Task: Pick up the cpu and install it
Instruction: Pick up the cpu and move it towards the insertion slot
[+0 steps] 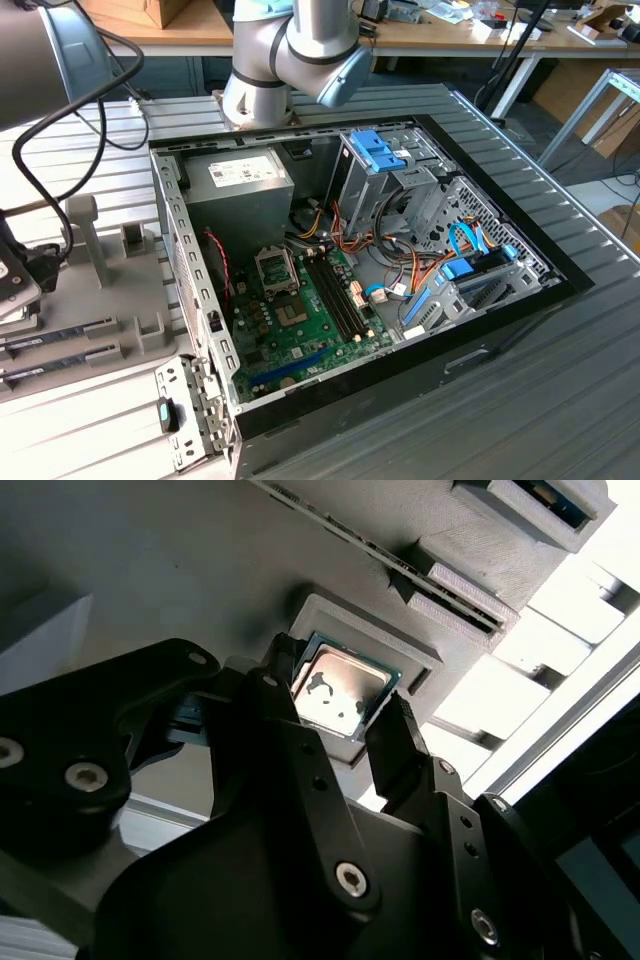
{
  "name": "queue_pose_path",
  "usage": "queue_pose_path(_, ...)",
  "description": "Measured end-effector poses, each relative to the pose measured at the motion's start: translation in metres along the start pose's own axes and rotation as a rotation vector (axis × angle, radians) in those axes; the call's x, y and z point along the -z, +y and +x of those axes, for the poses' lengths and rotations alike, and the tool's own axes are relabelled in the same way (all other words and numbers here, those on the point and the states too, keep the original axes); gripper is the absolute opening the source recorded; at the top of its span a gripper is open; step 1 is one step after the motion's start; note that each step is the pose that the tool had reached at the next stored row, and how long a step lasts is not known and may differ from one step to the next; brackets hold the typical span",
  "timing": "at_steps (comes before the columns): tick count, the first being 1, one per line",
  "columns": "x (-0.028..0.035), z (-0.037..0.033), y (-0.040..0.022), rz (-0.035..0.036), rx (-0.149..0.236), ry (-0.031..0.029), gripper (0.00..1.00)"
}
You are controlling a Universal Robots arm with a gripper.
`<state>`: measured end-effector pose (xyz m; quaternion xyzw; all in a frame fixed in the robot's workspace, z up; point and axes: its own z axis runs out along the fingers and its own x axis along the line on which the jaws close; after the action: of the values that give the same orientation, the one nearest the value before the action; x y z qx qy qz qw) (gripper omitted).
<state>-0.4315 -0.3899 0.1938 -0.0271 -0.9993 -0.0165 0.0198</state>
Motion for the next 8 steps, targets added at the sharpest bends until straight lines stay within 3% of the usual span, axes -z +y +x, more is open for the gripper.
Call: queue_pose_path(8, -0.0021, -0.0001, 0.0007, 0.0011, 0.031, 0.0008, 0.56)
